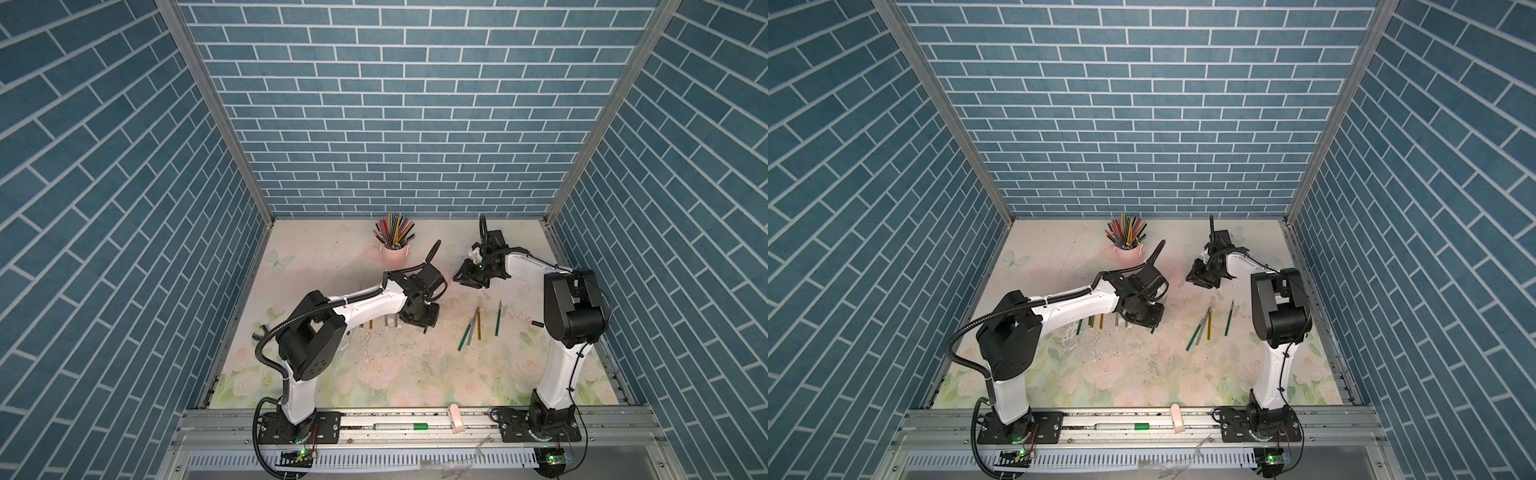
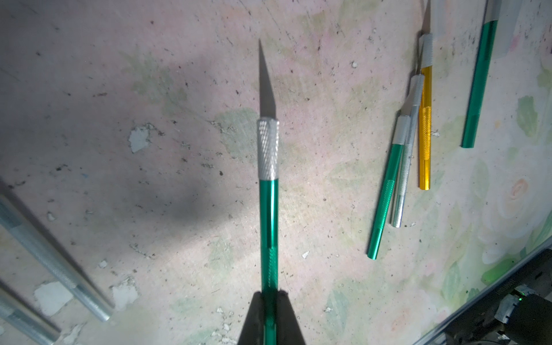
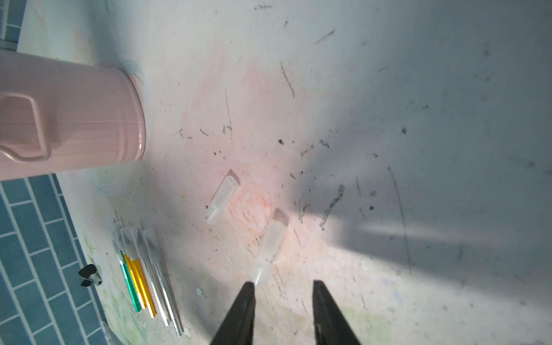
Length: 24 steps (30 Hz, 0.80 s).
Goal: Remove protective caps from carving knives
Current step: Place the protective sleeve at the center of the board.
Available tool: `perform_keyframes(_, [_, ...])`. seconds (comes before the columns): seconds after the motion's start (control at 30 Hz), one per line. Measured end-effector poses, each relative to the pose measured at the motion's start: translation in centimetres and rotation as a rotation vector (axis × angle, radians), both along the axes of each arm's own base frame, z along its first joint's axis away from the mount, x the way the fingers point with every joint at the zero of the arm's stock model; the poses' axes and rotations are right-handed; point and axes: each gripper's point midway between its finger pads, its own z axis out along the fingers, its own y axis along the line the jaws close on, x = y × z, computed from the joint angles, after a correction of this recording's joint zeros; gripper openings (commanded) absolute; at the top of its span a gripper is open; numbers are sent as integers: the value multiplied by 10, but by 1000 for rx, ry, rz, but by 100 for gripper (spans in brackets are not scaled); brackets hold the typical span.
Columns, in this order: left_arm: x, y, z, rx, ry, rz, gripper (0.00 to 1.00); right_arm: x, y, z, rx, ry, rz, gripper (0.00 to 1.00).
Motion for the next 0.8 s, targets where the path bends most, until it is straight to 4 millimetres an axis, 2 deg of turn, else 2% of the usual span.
perform_keyframes(0.33, [0, -2, 1, -10, -1, -2, 8, -1, -6, -4, -42, 2, -2, 81])
perform_keyframes(0.63, [1, -6, 2, -27, -4, -5, 8, -6, -14, -9, -85, 19, -8, 98])
perform_keyframes(0.8, [0, -7, 2, -32, 3, -6, 8, -9, -17, -8, -99, 23, -14, 98])
